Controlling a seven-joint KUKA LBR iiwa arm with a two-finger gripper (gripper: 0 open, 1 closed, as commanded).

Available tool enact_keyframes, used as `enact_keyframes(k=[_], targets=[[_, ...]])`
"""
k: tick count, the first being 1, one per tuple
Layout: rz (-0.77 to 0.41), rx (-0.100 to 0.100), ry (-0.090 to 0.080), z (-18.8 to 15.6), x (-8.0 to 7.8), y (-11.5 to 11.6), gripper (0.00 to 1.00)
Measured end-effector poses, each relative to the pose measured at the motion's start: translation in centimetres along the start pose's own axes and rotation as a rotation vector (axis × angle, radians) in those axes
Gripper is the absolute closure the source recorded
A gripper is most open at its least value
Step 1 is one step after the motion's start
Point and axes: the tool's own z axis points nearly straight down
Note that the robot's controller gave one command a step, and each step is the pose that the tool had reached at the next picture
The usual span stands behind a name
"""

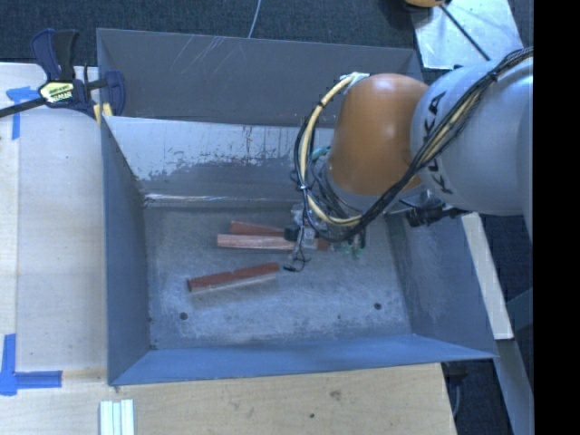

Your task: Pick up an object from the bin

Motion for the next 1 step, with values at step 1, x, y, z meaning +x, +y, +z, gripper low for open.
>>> enact_keyframes(k=[1], targets=[[0.095,-0.005,-0.004,4.81,-3.44,-0.90,1.00]])
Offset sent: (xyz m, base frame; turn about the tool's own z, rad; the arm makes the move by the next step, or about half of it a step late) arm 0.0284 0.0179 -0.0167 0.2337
